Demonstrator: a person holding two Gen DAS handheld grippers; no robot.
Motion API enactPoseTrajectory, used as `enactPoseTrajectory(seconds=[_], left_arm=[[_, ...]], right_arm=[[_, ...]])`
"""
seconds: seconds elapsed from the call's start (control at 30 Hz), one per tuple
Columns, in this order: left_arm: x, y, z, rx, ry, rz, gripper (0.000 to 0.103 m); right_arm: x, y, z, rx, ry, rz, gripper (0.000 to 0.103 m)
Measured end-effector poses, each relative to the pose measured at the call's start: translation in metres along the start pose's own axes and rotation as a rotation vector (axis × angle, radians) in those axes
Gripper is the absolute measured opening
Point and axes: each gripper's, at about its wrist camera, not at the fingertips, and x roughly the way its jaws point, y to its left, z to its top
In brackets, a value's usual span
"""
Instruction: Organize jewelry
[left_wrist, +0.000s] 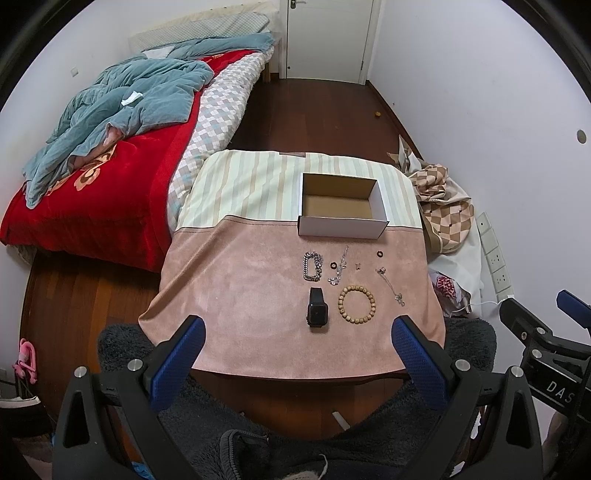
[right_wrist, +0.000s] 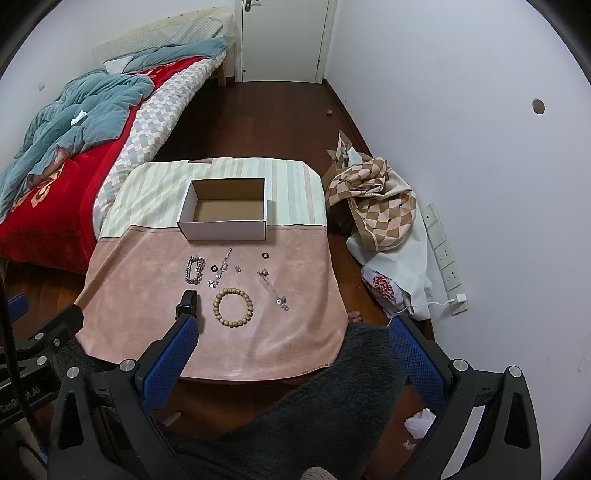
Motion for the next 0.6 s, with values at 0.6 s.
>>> enactPoseTrajectory(seconds=[0.6], left_arm=[[0.0027, -0.0014, 0.0005, 0.000, 0.004, -0.003, 0.103]], right_arm=[[0.0002, -0.0023, 0.0005, 0.002, -0.002, -0.002, 0.103]])
